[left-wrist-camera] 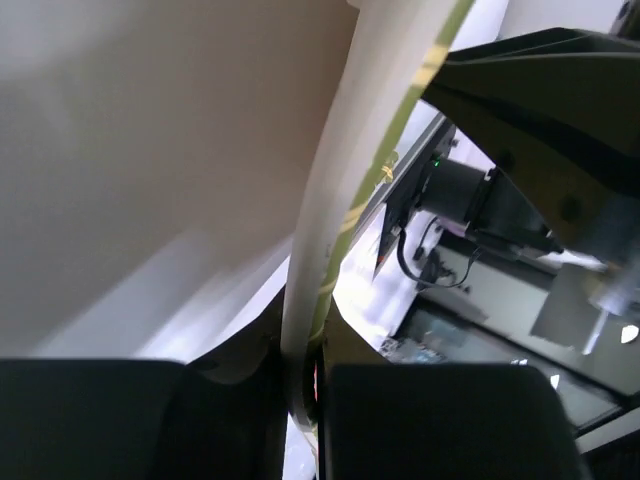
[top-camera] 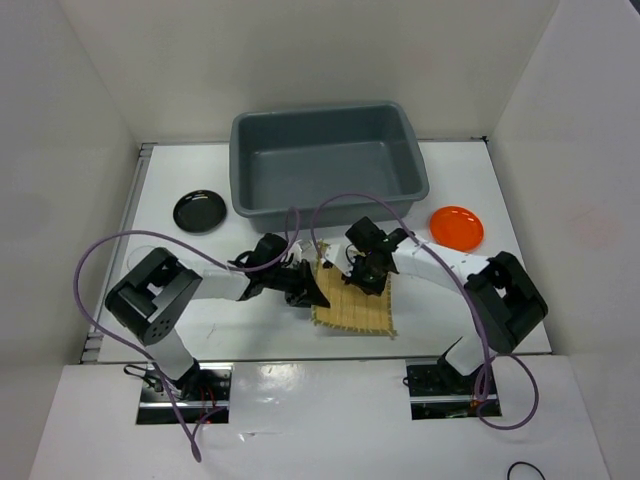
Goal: Place the mixed dishes into the plastic bin
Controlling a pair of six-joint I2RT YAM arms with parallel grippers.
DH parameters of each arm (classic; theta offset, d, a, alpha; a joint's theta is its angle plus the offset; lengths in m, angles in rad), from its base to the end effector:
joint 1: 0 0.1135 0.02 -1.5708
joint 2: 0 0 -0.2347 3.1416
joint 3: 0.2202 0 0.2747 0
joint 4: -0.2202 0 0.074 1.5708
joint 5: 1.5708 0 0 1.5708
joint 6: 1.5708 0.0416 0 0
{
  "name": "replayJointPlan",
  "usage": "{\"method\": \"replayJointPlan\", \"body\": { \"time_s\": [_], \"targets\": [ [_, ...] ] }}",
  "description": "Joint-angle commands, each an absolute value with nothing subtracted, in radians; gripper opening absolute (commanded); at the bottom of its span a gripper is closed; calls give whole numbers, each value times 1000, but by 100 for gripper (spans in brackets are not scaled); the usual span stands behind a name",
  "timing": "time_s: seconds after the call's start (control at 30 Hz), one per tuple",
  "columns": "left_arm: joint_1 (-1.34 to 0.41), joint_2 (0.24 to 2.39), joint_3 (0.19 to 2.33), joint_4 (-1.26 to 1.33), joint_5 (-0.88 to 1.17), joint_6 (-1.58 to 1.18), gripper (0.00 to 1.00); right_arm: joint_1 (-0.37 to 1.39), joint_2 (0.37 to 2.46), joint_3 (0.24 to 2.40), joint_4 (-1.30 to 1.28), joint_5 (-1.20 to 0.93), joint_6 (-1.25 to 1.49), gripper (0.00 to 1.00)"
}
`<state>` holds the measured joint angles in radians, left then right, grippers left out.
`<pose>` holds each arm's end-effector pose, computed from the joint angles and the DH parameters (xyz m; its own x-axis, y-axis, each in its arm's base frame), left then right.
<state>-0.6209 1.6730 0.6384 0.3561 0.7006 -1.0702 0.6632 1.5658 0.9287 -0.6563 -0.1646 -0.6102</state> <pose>0.2405 -0.2050 0.0808 -0.9933 -0.1141 -0.0187 -0.0385 0.4786 -0.8772 0.2334 0.1910 0.1263 -0.2529 -0.9149 -0.3147 -0.9610 0.2752 -0.0278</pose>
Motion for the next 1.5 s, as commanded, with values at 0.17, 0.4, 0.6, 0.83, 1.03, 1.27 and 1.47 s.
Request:
{"method": "replayJointPlan", "body": {
  "time_s": [0.17,0.4,0.6,0.83,1.03,1.27,1.47],
  "targets": [
    [-689,1450,820,-104,574,-905,0,403,1303,1112,-877,-391,-577,0],
    [-625,1264,1063,-348,672,-929,0,198,483,933,-485,-126,-384,23],
    [-467,1523,1551,-420,716,-885,0,86,137,727,-443,-86,-350,44],
    [-400,2036,2149,-567,716,-838,0,55,15,641,-409,-40,-359,65],
    [-391,2491,2722,-768,715,-850,0,55,15,641,-410,-31,-359,62],
    [-350,2799,3102,-801,739,-972,0,55,34,641,-400,-22,-359,62],
    [-341,2924,3135,-706,770,-1063,0,64,43,632,-400,-12,-350,62]
  ]
}}
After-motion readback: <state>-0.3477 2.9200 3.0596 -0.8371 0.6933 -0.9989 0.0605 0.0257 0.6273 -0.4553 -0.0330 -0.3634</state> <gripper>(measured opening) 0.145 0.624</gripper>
